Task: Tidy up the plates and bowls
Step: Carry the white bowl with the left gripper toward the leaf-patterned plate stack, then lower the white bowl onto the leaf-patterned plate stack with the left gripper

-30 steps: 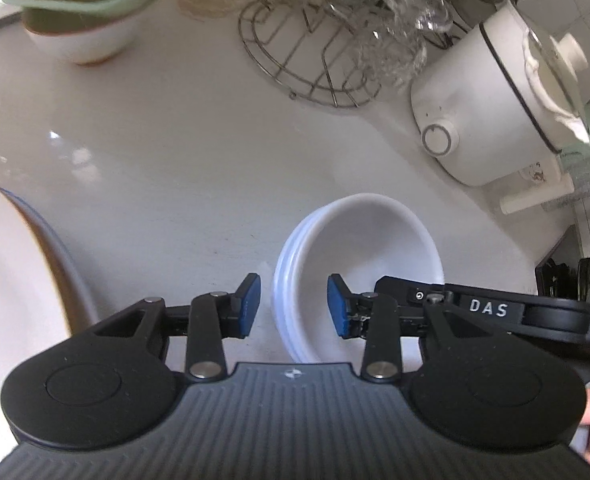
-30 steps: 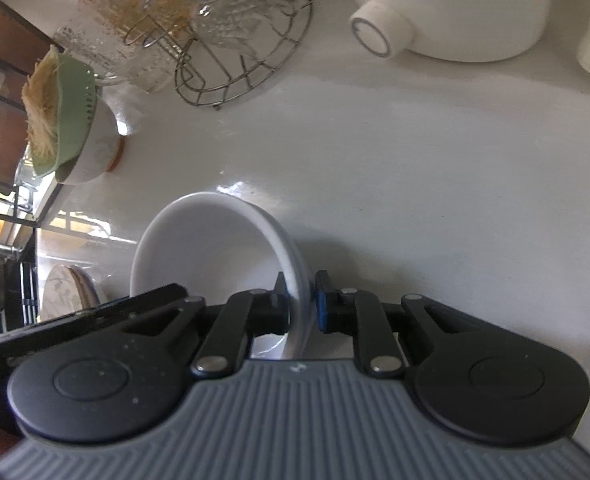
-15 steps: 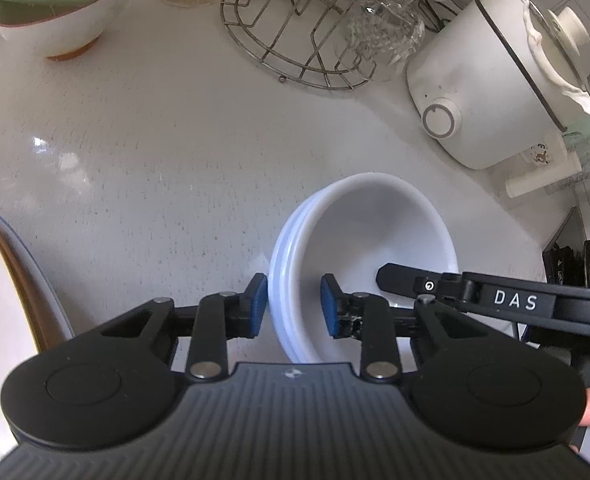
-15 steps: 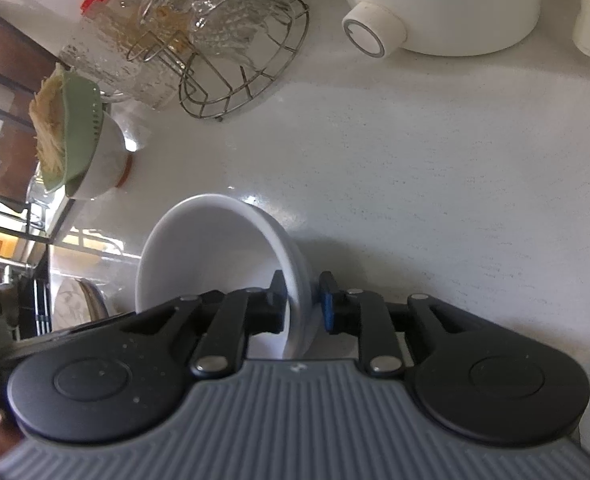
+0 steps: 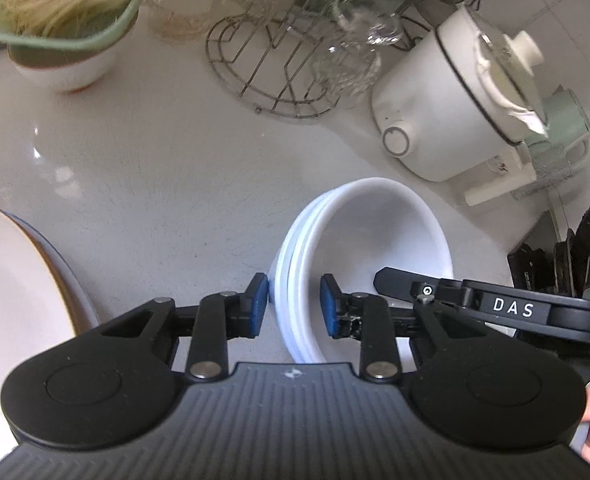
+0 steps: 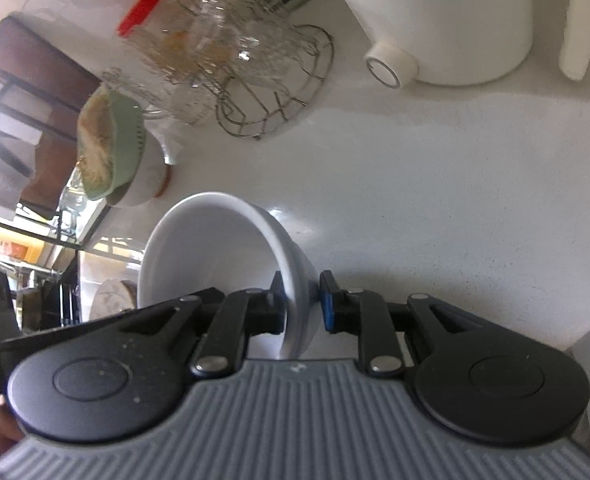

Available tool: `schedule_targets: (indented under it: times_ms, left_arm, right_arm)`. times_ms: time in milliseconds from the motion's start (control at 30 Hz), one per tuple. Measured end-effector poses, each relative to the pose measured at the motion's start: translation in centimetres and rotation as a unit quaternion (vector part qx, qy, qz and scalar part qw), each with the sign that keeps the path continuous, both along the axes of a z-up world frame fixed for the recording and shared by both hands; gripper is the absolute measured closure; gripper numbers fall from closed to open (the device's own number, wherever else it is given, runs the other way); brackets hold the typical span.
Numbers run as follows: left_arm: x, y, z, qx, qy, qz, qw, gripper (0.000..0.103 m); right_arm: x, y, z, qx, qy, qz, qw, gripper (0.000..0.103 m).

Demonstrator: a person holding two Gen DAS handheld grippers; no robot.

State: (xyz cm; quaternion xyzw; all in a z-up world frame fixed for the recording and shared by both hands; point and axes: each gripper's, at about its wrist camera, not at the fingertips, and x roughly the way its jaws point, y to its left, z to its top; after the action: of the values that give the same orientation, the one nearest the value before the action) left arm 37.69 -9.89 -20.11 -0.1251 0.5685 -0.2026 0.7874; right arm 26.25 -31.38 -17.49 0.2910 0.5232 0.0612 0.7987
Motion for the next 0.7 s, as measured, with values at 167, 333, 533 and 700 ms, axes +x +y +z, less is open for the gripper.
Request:
schedule_targets:
  times_ms: [167,333,533,700]
  left_arm:
    - [-1.5,1.3,2.5,-0.012,-0.013,0.003,0.9998,0.070]
    - [-2.5,2.8,4.3,-0.018,-0.023,0.008,0.9996,0.070]
    - [-3.3,4.8,5.9,-0.013,-0.035,0.013,0.9992,0.070]
    - [-3.9,6.9,6.9,-0.010,-0.059,0.013,0.9981,0.070]
  right_arm:
    - [-0.7,0.7,2.5,-0.007,-0.019,0.019,1.000,0.082]
    - [-1.2,1.6,3.8,0.003,-0.028,0.032,0.999,0.082]
    - [-1.3,3.7,4.9,-0.002,-0.038,0.055,0.998,0.082]
    - [-1.4,6.2,6.2,-0.021,-0.063,0.078,0.995,0.081]
